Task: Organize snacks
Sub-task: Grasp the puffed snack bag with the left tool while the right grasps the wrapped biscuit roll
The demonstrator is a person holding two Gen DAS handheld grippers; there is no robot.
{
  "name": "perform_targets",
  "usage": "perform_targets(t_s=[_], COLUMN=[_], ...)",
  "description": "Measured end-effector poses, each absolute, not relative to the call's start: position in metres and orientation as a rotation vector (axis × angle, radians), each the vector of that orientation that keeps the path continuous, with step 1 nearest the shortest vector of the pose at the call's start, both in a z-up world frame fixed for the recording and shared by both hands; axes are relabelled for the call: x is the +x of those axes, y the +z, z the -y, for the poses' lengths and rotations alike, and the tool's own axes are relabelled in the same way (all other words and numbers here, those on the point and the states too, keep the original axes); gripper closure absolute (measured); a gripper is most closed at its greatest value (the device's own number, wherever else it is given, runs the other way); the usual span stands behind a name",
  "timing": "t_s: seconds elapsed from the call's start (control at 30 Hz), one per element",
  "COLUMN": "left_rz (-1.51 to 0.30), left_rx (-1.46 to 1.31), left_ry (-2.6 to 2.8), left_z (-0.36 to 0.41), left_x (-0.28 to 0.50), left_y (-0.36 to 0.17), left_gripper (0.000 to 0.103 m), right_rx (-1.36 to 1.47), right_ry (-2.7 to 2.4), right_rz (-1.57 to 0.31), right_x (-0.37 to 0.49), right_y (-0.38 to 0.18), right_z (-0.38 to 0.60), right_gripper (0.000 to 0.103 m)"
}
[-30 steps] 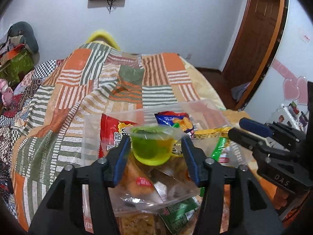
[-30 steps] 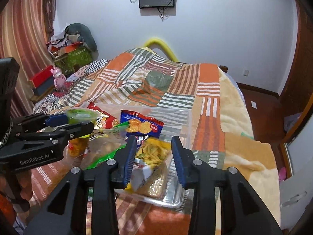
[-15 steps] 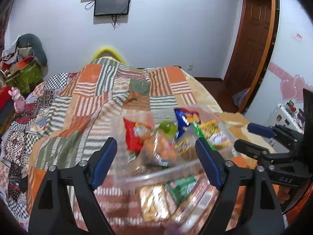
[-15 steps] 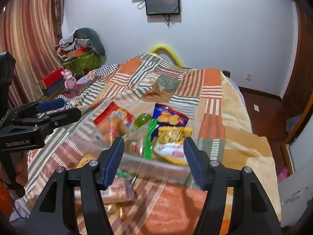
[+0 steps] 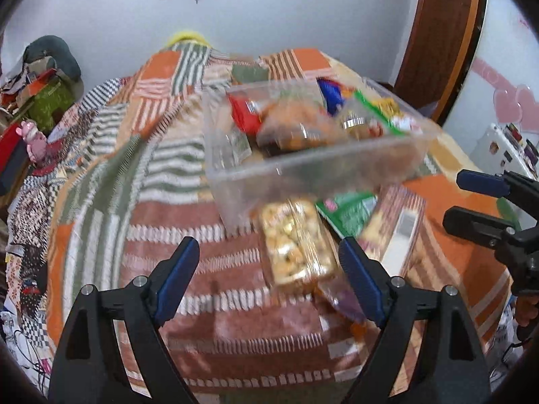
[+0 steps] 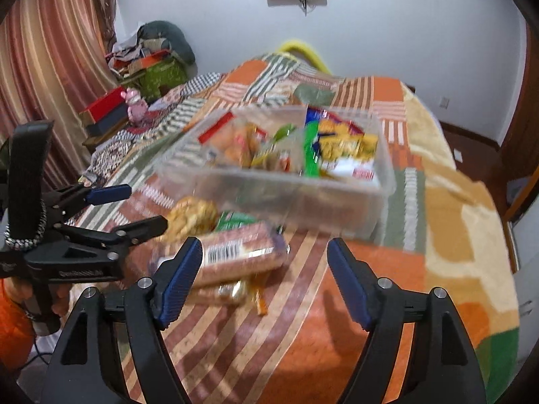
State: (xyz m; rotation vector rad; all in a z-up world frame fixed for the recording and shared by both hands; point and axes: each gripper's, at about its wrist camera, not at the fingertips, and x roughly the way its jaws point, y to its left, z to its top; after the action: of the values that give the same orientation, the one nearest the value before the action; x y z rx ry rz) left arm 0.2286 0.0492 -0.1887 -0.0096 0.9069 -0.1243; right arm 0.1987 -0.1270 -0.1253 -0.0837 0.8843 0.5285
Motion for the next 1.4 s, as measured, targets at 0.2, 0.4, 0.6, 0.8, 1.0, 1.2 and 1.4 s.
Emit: perform_targets(t_s=[0.2, 0.4, 0.6, 0.8, 1.0, 1.2, 1.4], left_rz=[-0.897, -0.907, -0.882, -0.874, -0.907, -0.926, -0.951], left_rx=[-0.067, -0.059, -0.001, -0.047, -0.103, -0.098, -0.098], left_ry=[-0.185, -0.235, -0.222, -0.151, -0.111, -0.097, -0.138], left_z=[-0.039, -0.016, -0.008, -0.036, -0.05, -0.043, -0.037], left_x=[0.218, 0.213, 0.201, 0.21, 0.233, 0.246, 0.249], left_y=[-0.192, -0.196, -0.192, -0.188, -0.199, -0.216, -0.224], left_gripper=[0.018, 0.017, 0.017, 0.017, 0.017, 0.018, 0.057], right_rx=[-0.052, -0.032, -0.06, -0.102, -0.099, -0.091, -0.101], right_ry=[0.521, 0.512, 0.5, 0.443, 0.415, 0.405, 0.41], right_rz=[-0.924, -0.932, -0.953, -0.98, -1.002, -1.014, -0.991], right_x=[0.199, 0.197, 0.202, 0.211, 0.214, 0.216, 0.21], right_y=[-0.13, -0.13, -0.141, -0.159, -0.165, -0.168, -0.164], right_z=[0.132, 0.135, 0.124, 0.12, 0.141, 0.155, 0.152], right_gripper=[0.029, 0.029, 0.029, 0.03, 0.038, 0.059, 0.06])
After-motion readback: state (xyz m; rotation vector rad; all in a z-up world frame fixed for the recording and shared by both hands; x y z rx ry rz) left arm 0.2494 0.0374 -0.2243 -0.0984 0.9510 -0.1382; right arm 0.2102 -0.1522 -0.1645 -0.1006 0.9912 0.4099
